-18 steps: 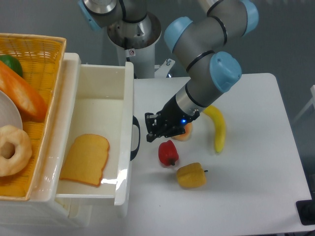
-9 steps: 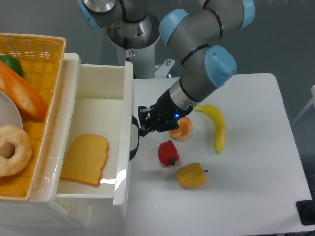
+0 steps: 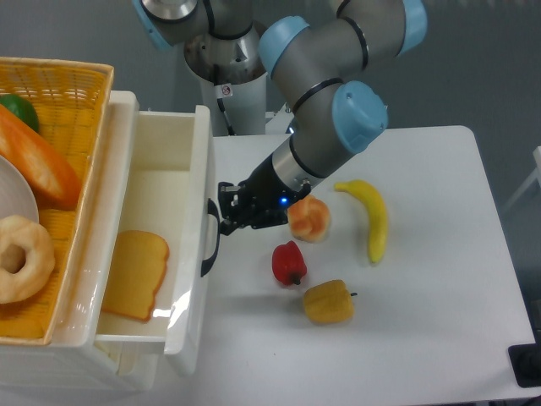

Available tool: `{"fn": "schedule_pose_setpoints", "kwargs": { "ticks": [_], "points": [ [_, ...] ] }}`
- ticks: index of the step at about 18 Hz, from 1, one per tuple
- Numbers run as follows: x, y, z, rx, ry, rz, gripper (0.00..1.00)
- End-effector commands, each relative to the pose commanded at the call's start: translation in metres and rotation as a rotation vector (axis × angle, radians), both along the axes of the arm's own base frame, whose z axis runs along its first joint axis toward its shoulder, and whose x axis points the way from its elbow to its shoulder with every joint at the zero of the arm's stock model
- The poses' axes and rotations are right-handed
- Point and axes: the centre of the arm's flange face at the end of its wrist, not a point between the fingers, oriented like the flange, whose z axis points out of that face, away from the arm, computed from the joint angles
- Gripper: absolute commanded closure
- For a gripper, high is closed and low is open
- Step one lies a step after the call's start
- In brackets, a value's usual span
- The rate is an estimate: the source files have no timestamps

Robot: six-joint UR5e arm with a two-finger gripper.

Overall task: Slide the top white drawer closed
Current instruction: 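Push the open white drawer inward with the gripper until shut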

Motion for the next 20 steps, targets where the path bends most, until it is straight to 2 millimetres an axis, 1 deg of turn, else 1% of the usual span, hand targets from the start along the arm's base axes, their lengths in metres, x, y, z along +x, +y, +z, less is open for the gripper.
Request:
{"fn": "schedule_pose_setpoints", "kwargs": {
  "ticks": [3, 5, 7, 9, 11, 13, 20],
  "points": [
    [0.013, 0.01, 0.0, -0.002, -0.003, -0.022, 1.0],
    [0.017, 0.012, 0.001, -0.001, -0.002, -0.029, 1.0],
    [0.025, 0.018, 0.0, -0.001, -0.004, -0.045, 1.0],
    [0.027, 0.021, -0.003, -0.003, -0.006, -0.051, 1.0],
    [0.034, 0.024, -0.003, -0.003, -0.006, -0.063, 1.0],
    [0.035, 0.025, -0.003, -0.003, -0.007, -0.064, 1.0],
    [0.054, 0.038, -0.005, -0.004, -0.007, -0.101, 1.0]
  ]
}}
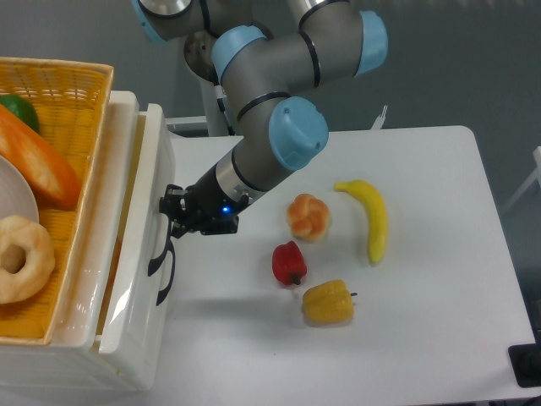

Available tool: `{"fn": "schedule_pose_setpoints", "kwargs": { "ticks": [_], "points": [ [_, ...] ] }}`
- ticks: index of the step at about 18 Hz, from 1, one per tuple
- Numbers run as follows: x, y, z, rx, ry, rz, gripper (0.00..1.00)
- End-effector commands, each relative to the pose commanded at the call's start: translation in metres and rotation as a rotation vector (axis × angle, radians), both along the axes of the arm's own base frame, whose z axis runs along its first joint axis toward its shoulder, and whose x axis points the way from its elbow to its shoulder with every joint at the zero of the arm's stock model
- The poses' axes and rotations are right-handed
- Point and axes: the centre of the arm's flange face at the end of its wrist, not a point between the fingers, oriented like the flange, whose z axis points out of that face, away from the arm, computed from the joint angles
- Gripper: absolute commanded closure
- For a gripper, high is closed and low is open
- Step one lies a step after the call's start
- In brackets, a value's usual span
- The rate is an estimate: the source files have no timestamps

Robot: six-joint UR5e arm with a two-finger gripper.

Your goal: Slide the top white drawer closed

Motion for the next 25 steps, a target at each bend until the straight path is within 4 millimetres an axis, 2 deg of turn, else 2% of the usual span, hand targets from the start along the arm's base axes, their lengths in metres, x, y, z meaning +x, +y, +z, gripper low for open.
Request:
{"fn": "schedule_pose_setpoints", "kwargs": {
  "ticks": [10, 12, 13, 21, 25],
  "points": [
    [0.002, 0.014, 0.001, 0.01, 0.021, -0.006, 1.0],
    [-0.003, 0.012, 0.003, 0.021, 0.041, -0.001, 0.92],
    [-0.011, 0.009, 0.005, 0.029, 0.051, 0.009, 0.74],
    [-0.07, -0.034, 0.003, -0.078, 0.159, 0.092, 0.5],
    [-0.109, -0.066, -0.001, -0.143, 0.207, 0.146, 0.46]
  ]
}}
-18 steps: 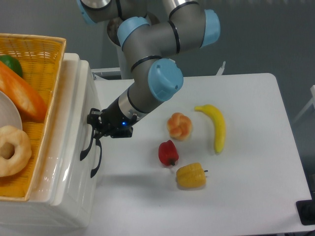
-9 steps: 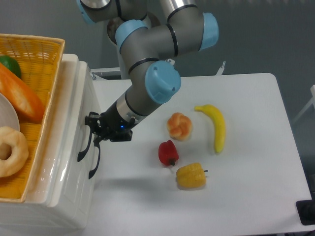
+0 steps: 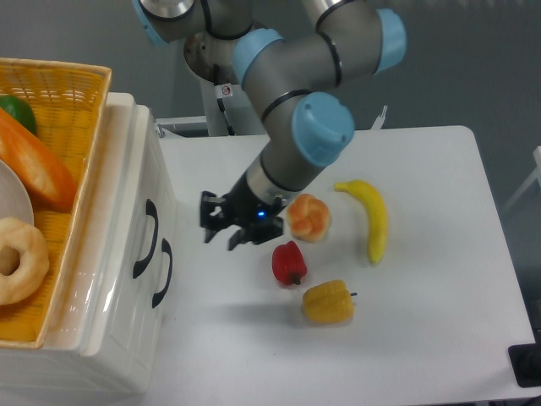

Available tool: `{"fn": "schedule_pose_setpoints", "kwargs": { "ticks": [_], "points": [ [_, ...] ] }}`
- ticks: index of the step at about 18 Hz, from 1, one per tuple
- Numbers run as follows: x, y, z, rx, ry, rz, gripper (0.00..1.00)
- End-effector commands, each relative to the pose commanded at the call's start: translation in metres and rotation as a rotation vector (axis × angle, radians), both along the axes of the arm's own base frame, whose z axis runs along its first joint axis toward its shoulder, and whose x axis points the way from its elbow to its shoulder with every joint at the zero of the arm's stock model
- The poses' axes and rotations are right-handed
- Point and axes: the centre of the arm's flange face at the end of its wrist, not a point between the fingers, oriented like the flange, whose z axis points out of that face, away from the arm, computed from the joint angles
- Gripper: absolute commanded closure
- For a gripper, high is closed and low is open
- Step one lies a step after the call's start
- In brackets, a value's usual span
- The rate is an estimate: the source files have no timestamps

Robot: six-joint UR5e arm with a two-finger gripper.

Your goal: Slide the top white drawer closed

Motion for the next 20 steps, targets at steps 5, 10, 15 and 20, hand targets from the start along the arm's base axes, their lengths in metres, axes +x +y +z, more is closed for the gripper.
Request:
{"fn": "schedule_pose_setpoints", "kwargs": {
  "ticks": [5, 10, 15, 20],
  "points": [
    [-0.051, -0.047, 0.005, -0.041, 0.058, 0.087, 0.31],
    [-0.089, -0.069, 0.002, -0.055, 0.088, 0.145, 0.09],
    [-0.113, -0.087, -0.001, -0.068, 0.154, 0.172, 0.0],
    [-0.142, -0.11, -0.016, -0.103, 0.245, 0.063, 0.0]
  ]
}}
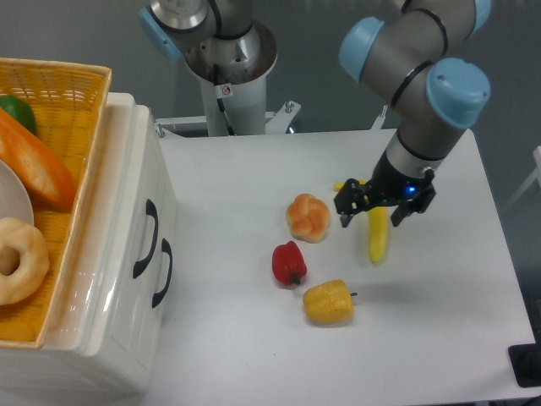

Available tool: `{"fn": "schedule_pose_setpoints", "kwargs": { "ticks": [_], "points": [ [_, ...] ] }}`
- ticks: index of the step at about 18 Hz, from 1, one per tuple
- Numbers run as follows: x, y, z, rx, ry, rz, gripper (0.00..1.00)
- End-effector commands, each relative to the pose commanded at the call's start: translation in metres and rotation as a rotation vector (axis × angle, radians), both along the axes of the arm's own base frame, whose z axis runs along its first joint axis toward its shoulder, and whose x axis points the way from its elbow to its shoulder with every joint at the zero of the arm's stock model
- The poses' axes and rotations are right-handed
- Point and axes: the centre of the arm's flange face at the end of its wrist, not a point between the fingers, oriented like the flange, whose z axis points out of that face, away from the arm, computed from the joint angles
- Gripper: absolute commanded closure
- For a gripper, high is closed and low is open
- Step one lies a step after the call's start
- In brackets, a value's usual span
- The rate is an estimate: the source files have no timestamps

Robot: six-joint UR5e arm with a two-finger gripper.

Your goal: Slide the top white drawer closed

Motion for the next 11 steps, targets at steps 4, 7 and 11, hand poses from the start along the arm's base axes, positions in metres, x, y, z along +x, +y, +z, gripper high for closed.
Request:
{"fn": "schedule_pose_setpoints", "kwargs": {
  "ticks": [4, 7, 11],
  "points": [
    [-0.028, -0.026, -0.01, 0.001, 0.057, -0.099, 0.0],
    [-0.044, -0.038, -0.022, -0.032, 0.105, -0.173, 0.0],
    [-0.057, -0.059, -0.027, -0.067, 0.134, -0.382, 0.0]
  ]
}}
